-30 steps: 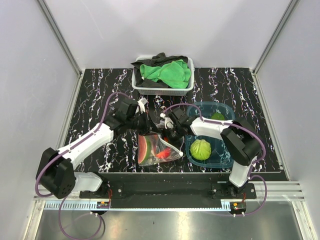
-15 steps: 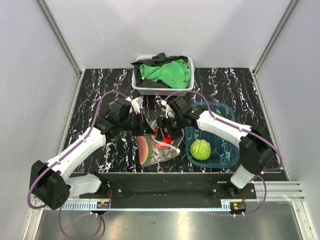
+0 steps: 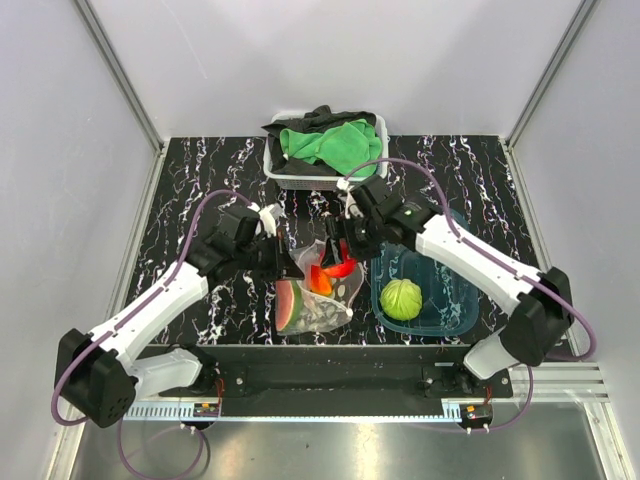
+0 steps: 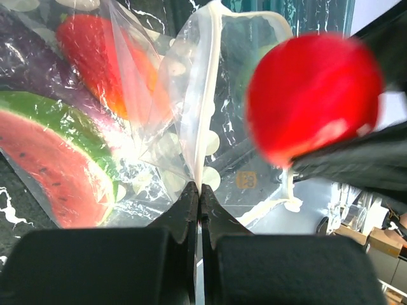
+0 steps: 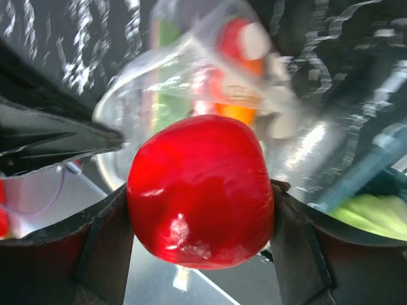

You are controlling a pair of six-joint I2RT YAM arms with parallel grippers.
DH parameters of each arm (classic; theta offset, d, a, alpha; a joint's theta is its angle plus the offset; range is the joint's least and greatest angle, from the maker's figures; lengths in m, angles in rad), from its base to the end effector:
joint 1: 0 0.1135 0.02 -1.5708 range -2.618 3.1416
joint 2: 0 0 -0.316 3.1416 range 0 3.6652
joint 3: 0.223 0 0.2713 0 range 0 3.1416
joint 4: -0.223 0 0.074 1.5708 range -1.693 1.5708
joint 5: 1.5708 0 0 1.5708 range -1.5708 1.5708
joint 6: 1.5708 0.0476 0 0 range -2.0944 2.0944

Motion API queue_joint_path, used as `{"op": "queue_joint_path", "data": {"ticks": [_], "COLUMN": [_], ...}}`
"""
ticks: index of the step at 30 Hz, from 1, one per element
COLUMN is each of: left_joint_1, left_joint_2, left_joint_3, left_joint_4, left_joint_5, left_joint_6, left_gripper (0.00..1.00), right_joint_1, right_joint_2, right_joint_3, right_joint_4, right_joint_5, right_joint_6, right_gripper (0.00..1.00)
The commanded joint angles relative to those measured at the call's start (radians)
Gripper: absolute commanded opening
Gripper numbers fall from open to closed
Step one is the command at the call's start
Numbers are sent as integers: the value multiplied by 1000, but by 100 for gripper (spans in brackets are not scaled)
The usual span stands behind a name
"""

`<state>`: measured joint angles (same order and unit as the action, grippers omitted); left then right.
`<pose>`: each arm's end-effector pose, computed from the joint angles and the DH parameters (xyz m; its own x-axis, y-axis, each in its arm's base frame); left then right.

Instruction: Open the zip-top bag and remove the fake food

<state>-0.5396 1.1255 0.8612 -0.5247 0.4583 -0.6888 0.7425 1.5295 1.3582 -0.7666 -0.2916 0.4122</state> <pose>0.1927 -0.1399 0.3047 -0.9329 -0.1057 -0.3444 0.1752 0.7021 -0.6902 0.2476 0.2458 0.3468 -0.8540 -0.2628 -0.4491 -0.4701 0.7596 0.4494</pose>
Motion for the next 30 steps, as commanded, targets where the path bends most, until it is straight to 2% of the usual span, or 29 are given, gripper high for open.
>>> {"op": "queue_joint_path", "data": {"ticks": [1, 3, 8, 13, 16, 21, 24, 28, 30], "left_joint_1": [9, 9, 9, 10, 10, 10, 10, 12, 12], "left_joint_2": [-52, -52, -49, -23, -18, -35, -44, -38, -38], "left_joint_3": [-11, -10, 4, 7, 13, 18, 21, 44, 50], "left_joint_4": [6, 12, 14, 11, 8, -11, -14, -37, -35], "left_joint_5": [-1, 19, 19, 29, 36, 10, 6, -13, -23], "left_joint_6": [18, 11, 11, -27, -63, -95, -104, -100, -107], "left_gripper": [0, 0, 0, 0, 0, 0, 0, 0, 0], "right_joint_1": [-54, -86, -256, -330, -391, -498, -511, -517, -519], "right_joint_2": [-90, -155, -302, -338, -348, -258, -177, -82, -68], "right_joint_3": [32, -25, -166, -241, -301, -379, -386, -401, -416], "right_joint_4": [-109, -128, -183, -233, -224, -177, -140, -97, -82], "right_joint_5": [191, 248, 384, 506, 517, 461, 441, 395, 372], "right_joint_6": [22, 45, 120, 106, 106, 71, 74, 74, 73], "right_gripper": [46, 47, 55, 57, 57, 57, 57, 65, 66]}}
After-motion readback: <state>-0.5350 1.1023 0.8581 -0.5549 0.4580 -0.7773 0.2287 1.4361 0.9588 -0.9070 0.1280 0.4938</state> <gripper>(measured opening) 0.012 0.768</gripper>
